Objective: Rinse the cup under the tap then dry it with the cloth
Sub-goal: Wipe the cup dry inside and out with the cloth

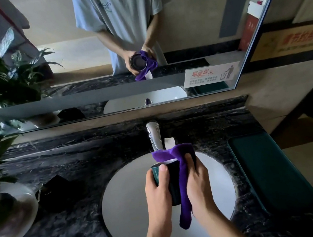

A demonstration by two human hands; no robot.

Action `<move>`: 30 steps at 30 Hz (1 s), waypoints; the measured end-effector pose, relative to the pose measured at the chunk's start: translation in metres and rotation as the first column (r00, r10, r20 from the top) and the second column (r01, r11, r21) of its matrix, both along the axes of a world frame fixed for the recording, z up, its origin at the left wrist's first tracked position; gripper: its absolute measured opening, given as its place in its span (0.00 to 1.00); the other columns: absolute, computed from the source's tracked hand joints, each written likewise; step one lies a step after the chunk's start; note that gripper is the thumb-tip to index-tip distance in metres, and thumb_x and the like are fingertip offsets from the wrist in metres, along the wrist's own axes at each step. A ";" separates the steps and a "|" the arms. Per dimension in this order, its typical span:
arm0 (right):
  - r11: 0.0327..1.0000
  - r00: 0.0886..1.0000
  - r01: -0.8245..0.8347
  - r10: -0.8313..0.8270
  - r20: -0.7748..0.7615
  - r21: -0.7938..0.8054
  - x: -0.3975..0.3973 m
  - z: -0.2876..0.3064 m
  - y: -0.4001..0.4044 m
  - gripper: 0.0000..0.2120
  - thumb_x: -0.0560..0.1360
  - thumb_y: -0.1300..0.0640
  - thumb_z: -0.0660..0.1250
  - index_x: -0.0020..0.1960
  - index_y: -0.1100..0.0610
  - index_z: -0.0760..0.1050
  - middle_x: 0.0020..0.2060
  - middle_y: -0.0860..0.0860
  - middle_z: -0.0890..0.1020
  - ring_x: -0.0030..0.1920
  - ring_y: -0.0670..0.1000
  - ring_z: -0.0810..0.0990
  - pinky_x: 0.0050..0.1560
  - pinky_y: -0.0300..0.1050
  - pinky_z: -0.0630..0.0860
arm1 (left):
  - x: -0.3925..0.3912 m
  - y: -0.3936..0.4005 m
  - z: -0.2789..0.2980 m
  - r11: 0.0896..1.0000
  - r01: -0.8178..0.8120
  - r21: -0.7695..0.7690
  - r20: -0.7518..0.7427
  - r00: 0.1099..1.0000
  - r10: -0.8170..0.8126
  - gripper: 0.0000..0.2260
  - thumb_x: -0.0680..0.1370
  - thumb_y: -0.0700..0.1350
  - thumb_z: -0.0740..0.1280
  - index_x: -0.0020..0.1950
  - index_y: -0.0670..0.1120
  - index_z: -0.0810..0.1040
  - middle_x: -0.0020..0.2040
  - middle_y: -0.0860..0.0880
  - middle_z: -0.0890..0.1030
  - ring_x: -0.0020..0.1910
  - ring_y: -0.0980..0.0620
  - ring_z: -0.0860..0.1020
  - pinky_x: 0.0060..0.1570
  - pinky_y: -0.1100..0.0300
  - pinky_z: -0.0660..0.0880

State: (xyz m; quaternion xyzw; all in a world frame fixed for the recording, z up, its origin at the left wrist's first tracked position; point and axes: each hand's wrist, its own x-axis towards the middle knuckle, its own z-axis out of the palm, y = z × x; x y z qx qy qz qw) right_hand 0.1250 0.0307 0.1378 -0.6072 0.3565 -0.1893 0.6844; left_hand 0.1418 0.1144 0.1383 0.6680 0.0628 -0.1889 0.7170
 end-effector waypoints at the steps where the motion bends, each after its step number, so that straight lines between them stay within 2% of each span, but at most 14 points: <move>1: 1.000 1.000 0.005 -0.005 -0.001 0.023 0.000 0.003 -0.001 0.15 0.85 0.48 0.57 0.50 0.54 0.78 0.42 0.57 0.85 0.46 0.58 0.84 0.51 0.57 0.79 | 0.000 0.001 -0.001 1.000 0.000 0.005 0.003 1.000 0.000 0.19 0.82 0.61 0.63 0.55 0.45 0.77 0.48 0.42 0.84 0.41 0.56 0.82 0.44 0.58 0.80; 3: 0.999 1.000 -0.027 0.027 -0.003 0.041 -0.001 0.005 -0.002 0.12 0.85 0.47 0.57 0.54 0.52 0.75 0.46 0.56 0.84 0.49 0.55 0.83 0.49 0.50 0.78 | 0.001 0.003 -0.001 1.000 0.023 0.021 0.002 1.000 -0.023 0.18 0.85 0.58 0.59 0.56 0.43 0.76 0.46 0.46 0.82 0.38 0.60 0.80 0.40 0.65 0.79; 5: 0.990 0.990 -0.139 0.139 0.012 -0.031 -0.006 0.006 0.001 0.09 0.83 0.45 0.59 0.61 0.45 0.73 0.50 0.43 0.83 0.49 0.39 0.82 0.46 0.37 0.77 | 0.003 0.004 -0.001 0.999 0.040 0.027 0.006 0.999 -0.040 0.20 0.85 0.58 0.59 0.54 0.41 0.77 0.43 0.43 0.81 0.38 0.53 0.80 0.38 0.59 0.80; 7: 0.954 0.965 -0.248 0.259 0.042 -0.166 -0.011 0.000 0.006 0.22 0.80 0.45 0.64 0.72 0.42 0.66 0.59 0.33 0.80 0.58 0.31 0.78 0.53 0.28 0.74 | 0.007 0.006 0.002 0.998 0.063 0.015 0.024 0.998 -0.063 0.20 0.85 0.57 0.59 0.51 0.40 0.79 0.43 0.34 0.82 0.37 0.47 0.80 0.38 0.51 0.80; 9: 0.943 0.961 -0.261 0.274 0.037 -0.204 -0.014 -0.004 0.006 0.25 0.80 0.50 0.68 0.74 0.41 0.64 0.60 0.25 0.78 0.62 0.32 0.77 0.56 0.26 0.73 | 0.008 0.006 0.003 0.995 0.100 -0.004 0.046 0.994 -0.100 0.23 0.85 0.58 0.60 0.50 0.40 0.81 0.42 0.31 0.81 0.36 0.45 0.80 0.37 0.49 0.79; 12: 0.972 0.986 -0.160 0.167 0.025 -0.171 -0.009 -0.003 -0.002 0.14 0.83 0.49 0.63 0.69 0.43 0.74 0.56 0.31 0.83 0.61 0.35 0.80 0.56 0.28 0.73 | 0.005 0.006 0.001 0.994 0.108 -0.010 0.063 0.992 -0.108 0.31 0.80 0.68 0.58 0.47 0.39 0.79 0.36 0.39 0.79 0.36 0.45 0.77 0.39 0.48 0.77; 14: 0.990 0.994 -0.101 0.104 0.024 -0.095 -0.005 -0.002 -0.006 0.15 0.84 0.45 0.58 0.66 0.46 0.78 0.59 0.39 0.85 0.63 0.42 0.81 0.64 0.40 0.74 | 0.002 0.005 -0.005 0.997 0.075 -0.014 0.075 0.994 -0.074 0.28 0.80 0.68 0.57 0.46 0.45 0.81 0.37 0.40 0.78 0.38 0.47 0.75 0.41 0.50 0.74; 17: 1.000 0.998 0.006 -0.007 -0.066 -0.008 -0.003 -0.007 -0.007 0.14 0.84 0.44 0.57 0.56 0.48 0.80 0.51 0.49 0.86 0.57 0.52 0.83 0.65 0.56 0.76 | 0.000 0.002 -0.009 0.999 0.027 -0.018 0.060 0.998 -0.026 0.22 0.85 0.62 0.56 0.54 0.49 0.83 0.44 0.41 0.83 0.40 0.52 0.79 0.41 0.59 0.76; 19: 0.998 0.998 -0.064 0.063 -0.024 -0.018 -0.004 -0.005 -0.003 0.14 0.84 0.43 0.57 0.60 0.45 0.79 0.54 0.46 0.86 0.58 0.48 0.83 0.66 0.53 0.76 | 0.002 0.001 -0.008 0.999 0.050 -0.005 0.043 0.998 -0.050 0.19 0.86 0.57 0.57 0.54 0.48 0.82 0.44 0.45 0.84 0.39 0.55 0.80 0.39 0.63 0.77; 22: 0.974 0.976 -0.212 0.215 0.032 -0.075 -0.006 -0.004 0.002 0.19 0.76 0.40 0.62 0.64 0.44 0.76 0.55 0.36 0.85 0.58 0.39 0.82 0.60 0.35 0.76 | 0.007 0.001 -0.001 0.996 0.084 0.000 0.021 0.996 -0.084 0.13 0.83 0.54 0.65 0.45 0.48 0.80 0.36 0.49 0.79 0.34 0.54 0.77 0.37 0.57 0.77; 24: 0.971 0.972 -0.228 0.231 0.048 -0.067 -0.006 -0.004 0.000 0.24 0.72 0.35 0.64 0.63 0.47 0.77 0.52 0.40 0.86 0.55 0.41 0.84 0.55 0.37 0.78 | 0.009 0.003 -0.001 0.995 0.099 -0.024 0.019 0.995 -0.099 0.15 0.83 0.55 0.66 0.42 0.48 0.79 0.35 0.48 0.79 0.35 0.51 0.77 0.38 0.53 0.78; 26: 0.975 0.975 -0.220 0.222 0.034 -0.039 -0.006 -0.003 -0.003 0.23 0.77 0.34 0.63 0.61 0.50 0.80 0.51 0.45 0.88 0.52 0.43 0.86 0.52 0.39 0.79 | 0.009 0.005 -0.003 0.991 0.117 -0.069 0.008 0.993 -0.117 0.20 0.81 0.60 0.66 0.46 0.43 0.80 0.37 0.46 0.81 0.37 0.50 0.79 0.40 0.52 0.77; 28: 0.982 0.984 -0.179 0.179 0.006 0.064 -0.005 -0.005 -0.008 0.23 0.82 0.38 0.58 0.56 0.52 0.84 0.49 0.49 0.89 0.49 0.48 0.88 0.50 0.44 0.81 | 0.009 0.007 -0.005 0.986 0.139 -0.095 0.002 0.990 -0.139 0.24 0.77 0.64 0.64 0.49 0.43 0.83 0.40 0.46 0.84 0.40 0.49 0.82 0.42 0.53 0.77; 30: 0.976 0.992 -0.108 0.118 -0.046 0.187 -0.005 -0.006 -0.010 0.24 0.83 0.40 0.57 0.52 0.56 0.85 0.43 0.55 0.89 0.43 0.53 0.88 0.44 0.48 0.82 | 0.010 0.008 -0.007 0.989 0.128 -0.074 0.002 0.992 -0.128 0.27 0.73 0.67 0.65 0.47 0.44 0.84 0.39 0.46 0.83 0.40 0.48 0.81 0.42 0.52 0.76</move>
